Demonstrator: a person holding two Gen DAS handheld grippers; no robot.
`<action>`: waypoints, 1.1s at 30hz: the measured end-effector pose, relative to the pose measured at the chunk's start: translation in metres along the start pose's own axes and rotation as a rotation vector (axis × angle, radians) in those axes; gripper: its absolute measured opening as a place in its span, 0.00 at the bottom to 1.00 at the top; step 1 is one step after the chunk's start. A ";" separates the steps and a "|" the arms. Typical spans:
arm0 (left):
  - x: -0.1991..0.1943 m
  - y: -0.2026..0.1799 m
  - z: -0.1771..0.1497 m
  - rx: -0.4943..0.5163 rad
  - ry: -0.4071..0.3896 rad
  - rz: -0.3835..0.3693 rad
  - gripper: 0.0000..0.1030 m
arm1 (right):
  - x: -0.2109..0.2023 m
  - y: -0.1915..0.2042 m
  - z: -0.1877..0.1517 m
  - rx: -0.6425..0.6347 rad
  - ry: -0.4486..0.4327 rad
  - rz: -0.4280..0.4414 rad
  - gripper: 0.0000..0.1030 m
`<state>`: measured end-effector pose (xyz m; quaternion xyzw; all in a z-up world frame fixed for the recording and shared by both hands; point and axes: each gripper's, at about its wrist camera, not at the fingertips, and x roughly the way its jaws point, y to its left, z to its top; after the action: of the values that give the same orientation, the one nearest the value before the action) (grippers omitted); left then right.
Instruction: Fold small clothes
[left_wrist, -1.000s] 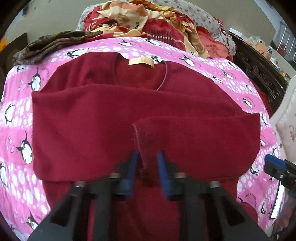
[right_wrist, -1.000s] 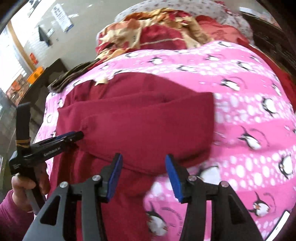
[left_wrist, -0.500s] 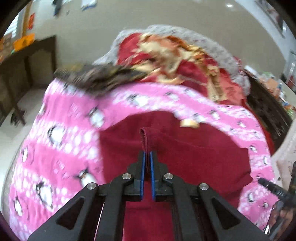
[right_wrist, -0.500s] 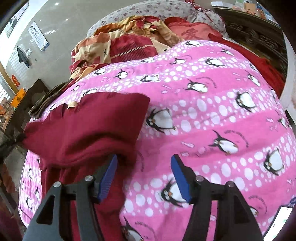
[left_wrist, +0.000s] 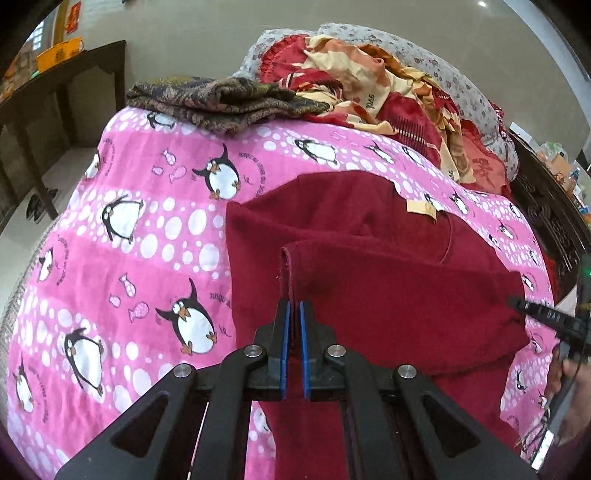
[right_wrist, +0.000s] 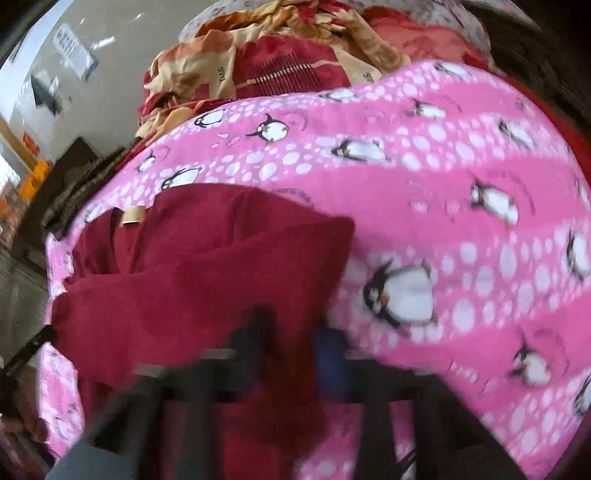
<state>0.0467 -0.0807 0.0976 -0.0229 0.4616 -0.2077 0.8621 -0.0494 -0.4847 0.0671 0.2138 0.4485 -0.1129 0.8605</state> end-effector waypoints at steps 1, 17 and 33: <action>0.002 -0.001 -0.002 0.004 0.007 0.000 0.00 | -0.006 0.000 0.003 -0.012 -0.041 -0.007 0.13; 0.022 -0.006 -0.017 -0.003 0.057 0.048 0.00 | -0.019 -0.006 -0.051 -0.058 0.064 0.027 0.25; 0.021 -0.012 -0.023 0.044 0.063 0.051 0.00 | -0.060 -0.012 -0.047 -0.038 -0.068 -0.087 0.40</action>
<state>0.0341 -0.0956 0.0709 0.0144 0.4844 -0.1963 0.8524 -0.1229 -0.4730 0.0893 0.1737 0.4299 -0.1489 0.8734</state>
